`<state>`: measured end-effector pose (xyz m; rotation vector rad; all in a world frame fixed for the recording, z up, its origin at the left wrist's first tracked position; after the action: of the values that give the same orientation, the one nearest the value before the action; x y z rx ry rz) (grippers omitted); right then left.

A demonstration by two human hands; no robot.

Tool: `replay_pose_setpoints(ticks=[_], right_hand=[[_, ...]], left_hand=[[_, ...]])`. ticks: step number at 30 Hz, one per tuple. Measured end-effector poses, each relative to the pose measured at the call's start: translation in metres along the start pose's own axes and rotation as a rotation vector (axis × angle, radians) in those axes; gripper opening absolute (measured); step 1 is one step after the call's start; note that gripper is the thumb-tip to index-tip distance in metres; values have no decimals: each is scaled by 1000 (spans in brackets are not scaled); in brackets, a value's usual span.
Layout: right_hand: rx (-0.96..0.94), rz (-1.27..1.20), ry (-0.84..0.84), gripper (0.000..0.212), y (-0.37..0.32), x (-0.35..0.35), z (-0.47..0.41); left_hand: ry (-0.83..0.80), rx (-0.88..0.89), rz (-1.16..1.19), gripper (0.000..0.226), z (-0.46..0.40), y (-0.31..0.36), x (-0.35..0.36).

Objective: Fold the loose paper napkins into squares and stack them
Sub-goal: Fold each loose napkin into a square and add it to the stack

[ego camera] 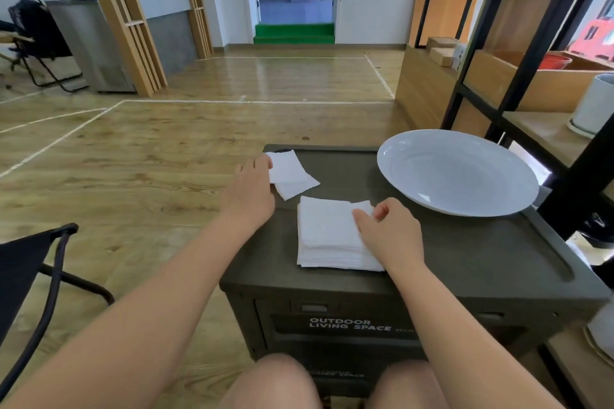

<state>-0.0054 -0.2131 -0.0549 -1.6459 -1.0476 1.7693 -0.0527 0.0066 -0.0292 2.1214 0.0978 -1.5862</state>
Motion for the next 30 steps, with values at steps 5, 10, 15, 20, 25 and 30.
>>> replay_pose_setpoints(ticks=[5,10,15,20,25,30], right_hand=[[-8,-12,39,30,5,1,-1],[-10,-46,60,32,6,1,-2],[-20,-139,70,31,6,-1,0],[-113,-520,215,17,1,-19,6],[-155,-536,19,24,-26,-37,15],[-194,-741,-265,21,-51,-45,29]], left_hand=[[-94,144,-294,39,-27,-12,8],[-97,198,-512,20,-39,-9,4],[-73,249,-401,20,-30,-2,-6],[205,200,310,20,0,31,-40],[-86,-44,1201,19,35,66,-68],[-291,-283,1454,22,54,74,-66]])
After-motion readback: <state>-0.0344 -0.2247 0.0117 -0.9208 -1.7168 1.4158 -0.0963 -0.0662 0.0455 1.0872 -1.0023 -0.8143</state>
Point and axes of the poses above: each hand's wrist, its own z-axis away from the middle knuckle, its own x-axis out of the palm, y = z × x, the point moved 1 cm from there along -z, towards the middle knuckle, and after that the axes turned 7 degrees about -y, right-handed, at the moved point
